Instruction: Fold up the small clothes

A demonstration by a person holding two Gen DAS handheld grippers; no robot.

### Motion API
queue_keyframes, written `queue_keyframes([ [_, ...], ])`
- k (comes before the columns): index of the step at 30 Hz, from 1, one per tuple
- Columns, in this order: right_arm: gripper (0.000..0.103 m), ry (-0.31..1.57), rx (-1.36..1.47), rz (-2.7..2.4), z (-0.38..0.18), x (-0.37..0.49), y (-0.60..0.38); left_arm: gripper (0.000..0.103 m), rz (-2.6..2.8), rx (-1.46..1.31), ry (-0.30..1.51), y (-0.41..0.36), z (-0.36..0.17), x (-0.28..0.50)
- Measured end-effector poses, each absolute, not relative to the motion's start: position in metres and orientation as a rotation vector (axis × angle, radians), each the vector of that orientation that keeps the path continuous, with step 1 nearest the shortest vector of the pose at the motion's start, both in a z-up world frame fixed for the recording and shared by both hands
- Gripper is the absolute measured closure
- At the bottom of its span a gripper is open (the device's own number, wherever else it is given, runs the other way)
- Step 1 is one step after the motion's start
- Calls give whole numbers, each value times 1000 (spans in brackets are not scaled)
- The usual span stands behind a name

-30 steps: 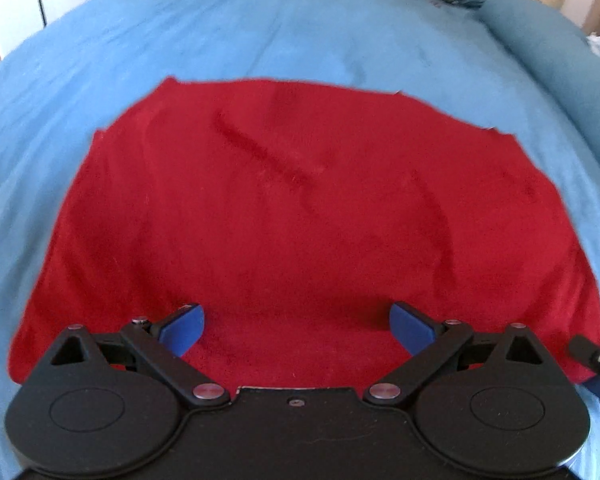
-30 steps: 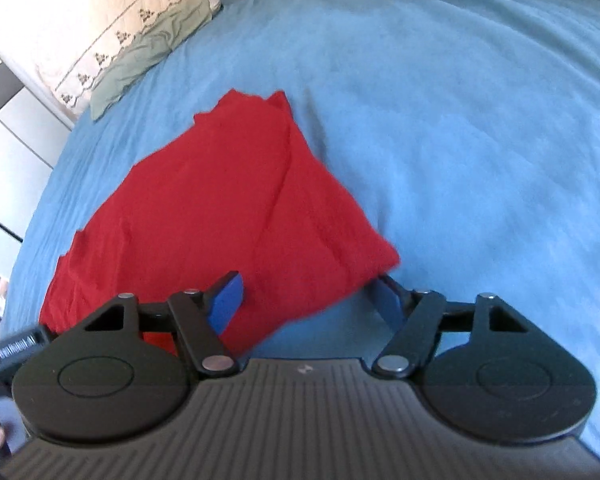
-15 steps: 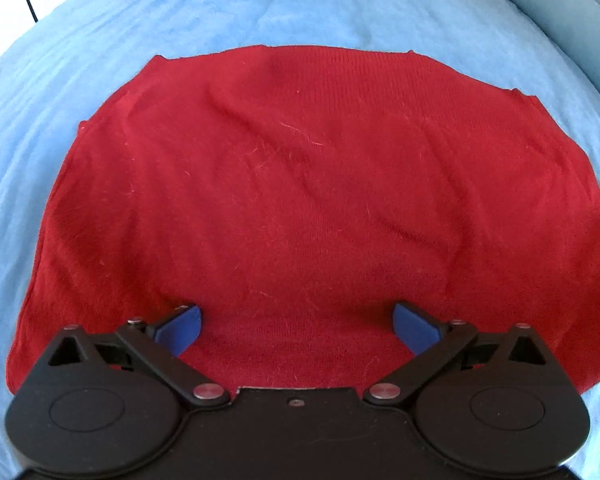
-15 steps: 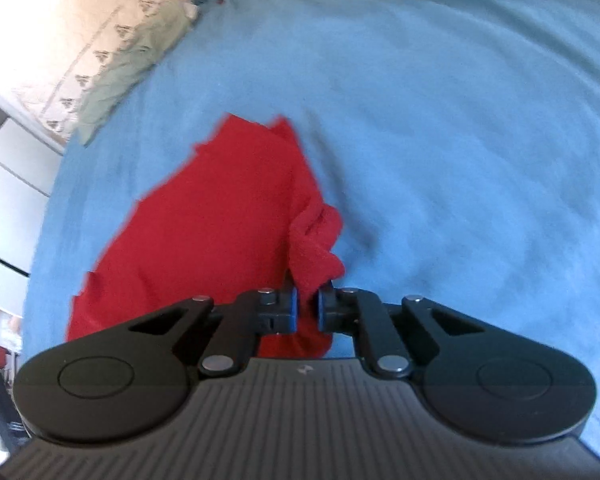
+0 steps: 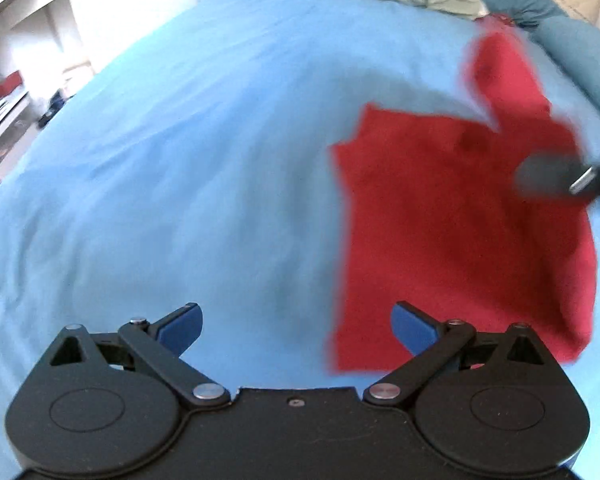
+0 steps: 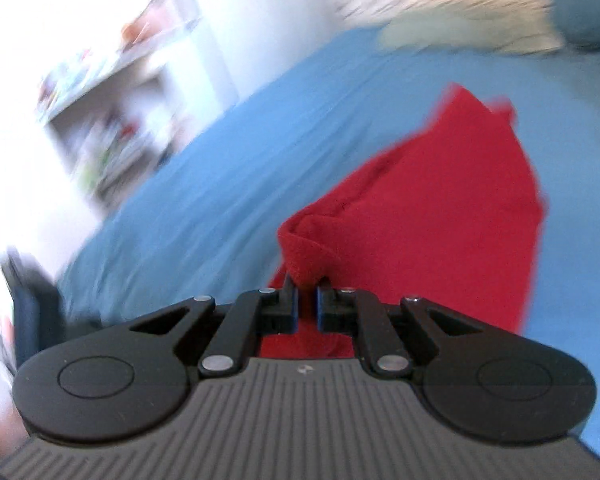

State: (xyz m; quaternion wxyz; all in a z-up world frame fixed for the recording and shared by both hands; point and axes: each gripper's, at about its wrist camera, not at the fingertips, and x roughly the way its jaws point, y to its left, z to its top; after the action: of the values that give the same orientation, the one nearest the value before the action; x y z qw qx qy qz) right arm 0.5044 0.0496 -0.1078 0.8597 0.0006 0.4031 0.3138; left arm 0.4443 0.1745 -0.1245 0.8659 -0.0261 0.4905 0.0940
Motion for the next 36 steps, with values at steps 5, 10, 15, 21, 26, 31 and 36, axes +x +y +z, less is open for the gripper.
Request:
queue_keyframes([
  [5, 80, 939, -64, 647, -168, 498, 98, 1, 198, -83, 1075, 203, -147, 414],
  [10, 65, 938, -112, 654, -167, 500, 102, 1, 149, -92, 1062, 202, -150, 405],
  [15, 19, 795, -44, 616, -125, 475, 60, 1, 97, -106, 1027, 192, -136, 404],
  [21, 13, 764, -82, 367, -124, 433, -18, 1, 37, -140, 977, 178, -119, 416],
  [26, 13, 846, -158, 246, -167, 405, -41, 1, 34, -185, 965, 164, -121, 435],
  [31, 16, 856, -102, 156, -192, 405, -46, 1, 58, -225, 971, 160, -127, 451],
  [36, 22, 849, -68, 138, -198, 415, -36, 9, 53, -246, 969, 164, -124, 451],
])
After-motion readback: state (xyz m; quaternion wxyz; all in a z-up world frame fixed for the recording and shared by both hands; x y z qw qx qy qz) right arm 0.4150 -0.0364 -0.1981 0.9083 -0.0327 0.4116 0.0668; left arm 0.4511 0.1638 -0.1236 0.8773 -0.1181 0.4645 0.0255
